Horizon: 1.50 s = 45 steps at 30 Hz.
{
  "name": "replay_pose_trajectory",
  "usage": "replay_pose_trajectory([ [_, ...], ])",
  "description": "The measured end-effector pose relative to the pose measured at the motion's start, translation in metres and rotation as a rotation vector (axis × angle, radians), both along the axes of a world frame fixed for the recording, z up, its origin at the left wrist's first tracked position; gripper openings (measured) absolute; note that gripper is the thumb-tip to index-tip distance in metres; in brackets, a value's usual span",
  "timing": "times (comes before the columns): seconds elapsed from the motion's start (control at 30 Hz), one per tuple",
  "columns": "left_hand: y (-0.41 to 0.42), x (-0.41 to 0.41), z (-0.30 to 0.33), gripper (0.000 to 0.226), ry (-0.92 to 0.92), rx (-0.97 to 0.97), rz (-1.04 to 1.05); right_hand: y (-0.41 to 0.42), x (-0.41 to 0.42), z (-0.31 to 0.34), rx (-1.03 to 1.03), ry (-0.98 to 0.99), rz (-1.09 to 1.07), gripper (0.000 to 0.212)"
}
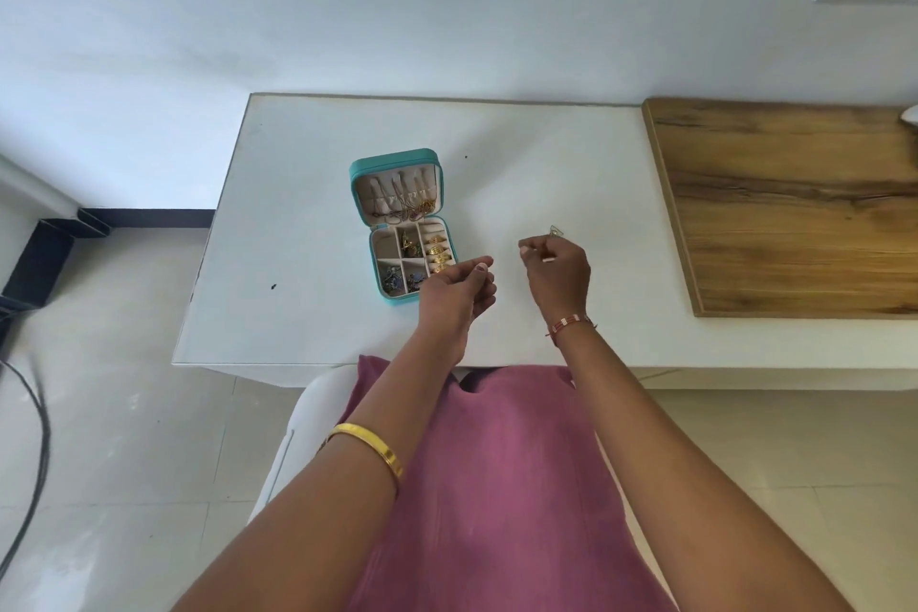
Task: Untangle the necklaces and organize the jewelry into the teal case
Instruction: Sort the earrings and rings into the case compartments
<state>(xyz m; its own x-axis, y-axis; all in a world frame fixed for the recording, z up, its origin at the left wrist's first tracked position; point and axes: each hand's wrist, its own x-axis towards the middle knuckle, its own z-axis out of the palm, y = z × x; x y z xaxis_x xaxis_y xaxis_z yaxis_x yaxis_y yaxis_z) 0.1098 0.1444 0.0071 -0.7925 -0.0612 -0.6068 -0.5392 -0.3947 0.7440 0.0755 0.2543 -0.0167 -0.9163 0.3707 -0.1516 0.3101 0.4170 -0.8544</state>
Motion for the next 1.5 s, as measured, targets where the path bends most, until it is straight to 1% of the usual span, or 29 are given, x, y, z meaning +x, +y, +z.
replay_pose_trajectory([
  [0.07,0.002,-0.007,-0.005,0.022,-0.017,0.0,0.015,0.006,-0.011,-0.006,0.284,0.024,0.11,0.026],
  [0.13,0.003,-0.012,-0.009,0.022,-0.029,-0.012,0.023,0.011,-0.019,-0.011,0.527,-0.02,0.233,0.039],
  [0.2,0.003,-0.017,-0.013,0.022,-0.036,-0.028,0.022,0.015,-0.027,-0.017,0.669,-0.09,0.328,0.048],
  [0.3,0.003,-0.021,-0.014,0.021,-0.037,-0.04,0.02,0.014,-0.029,-0.025,0.755,-0.131,0.411,0.05],
  [0.47,0.003,-0.021,-0.012,0.022,-0.028,-0.041,0.014,0.007,-0.02,-0.025,0.788,0.0,0.444,0.034],
  [0.57,0.002,-0.018,-0.011,0.024,-0.029,-0.042,0.014,0.005,-0.016,-0.021,0.815,0.145,0.487,0.027],
  [0.63,0.001,-0.016,-0.01,0.024,-0.029,-0.04,0.012,0.006,-0.016,-0.021,0.813,0.13,0.53,0.026],
  [0.7,-0.002,-0.012,-0.008,0.023,-0.027,-0.039,0.017,0.008,-0.018,-0.024,0.697,0.056,0.512,0.026],
  [0.77,-0.005,-0.007,-0.007,0.021,-0.026,-0.038,0.024,0.006,-0.014,-0.02,0.455,0.059,0.39,0.019],
  [0.83,-0.009,-0.002,-0.005,0.019,-0.024,-0.037,0.035,0.002,-0.007,-0.01,0.101,0.032,0.23,0.012],
  [0.87,-0.012,0.0,-0.003,0.019,-0.022,-0.04,0.041,0.0,-0.001,-0.005,-0.113,-0.018,0.176,0.011],
  [0.93,-0.018,0.005,-0.001,0.02,-0.019,-0.055,0.049,-0.003,0.011,0.008,-0.55,-0.114,0.103,0.011],
  [0.97,-0.021,0.008,0.001,0.02,-0.018,-0.056,0.055,-0.004,0.016,0.014,-0.735,-0.147,0.088,0.012],
  [1.0,-0.024,0.011,0.003,0.021,-0.016,-0.053,0.066,-0.006,0.022,0.02,-0.87,-0.164,0.083,0.014],
  [1.03,-0.027,0.014,0.005,0.021,-0.013,-0.047,0.079,-0.007,0.026,0.024,-0.957,-0.175,0.087,0.015],
  [1.1,-0.032,0.021,0.011,0.021,0.0,-0.036,0.102,-0.011,0.034,0.032,-1.045,-0.19,0.123,0.019],
  [1.17,-0.036,0.026,0.017,0.019,0.018,-0.029,0.106,-0.015,0.039,0.04,-1.048,-0.191,0.168,0.02],
  [1.3,-0.043,0.036,0.025,0.02,0.049,-0.021,0.113,-0.023,0.049,0.054,-0.976,-0.172,0.231,0.017],
  [1.4,-0.048,0.045,0.031,0.022,0.081,-0.024,0.105,-0.03,0.057,0.063,-0.891,-0.149,0.229,0.01],
  [1.5,-0.053,0.054,0.036,0.017,0.123,-0.026,0.086,-0.036,0.066,0.069,-0.828,-0.122,0.264,0.007],
])
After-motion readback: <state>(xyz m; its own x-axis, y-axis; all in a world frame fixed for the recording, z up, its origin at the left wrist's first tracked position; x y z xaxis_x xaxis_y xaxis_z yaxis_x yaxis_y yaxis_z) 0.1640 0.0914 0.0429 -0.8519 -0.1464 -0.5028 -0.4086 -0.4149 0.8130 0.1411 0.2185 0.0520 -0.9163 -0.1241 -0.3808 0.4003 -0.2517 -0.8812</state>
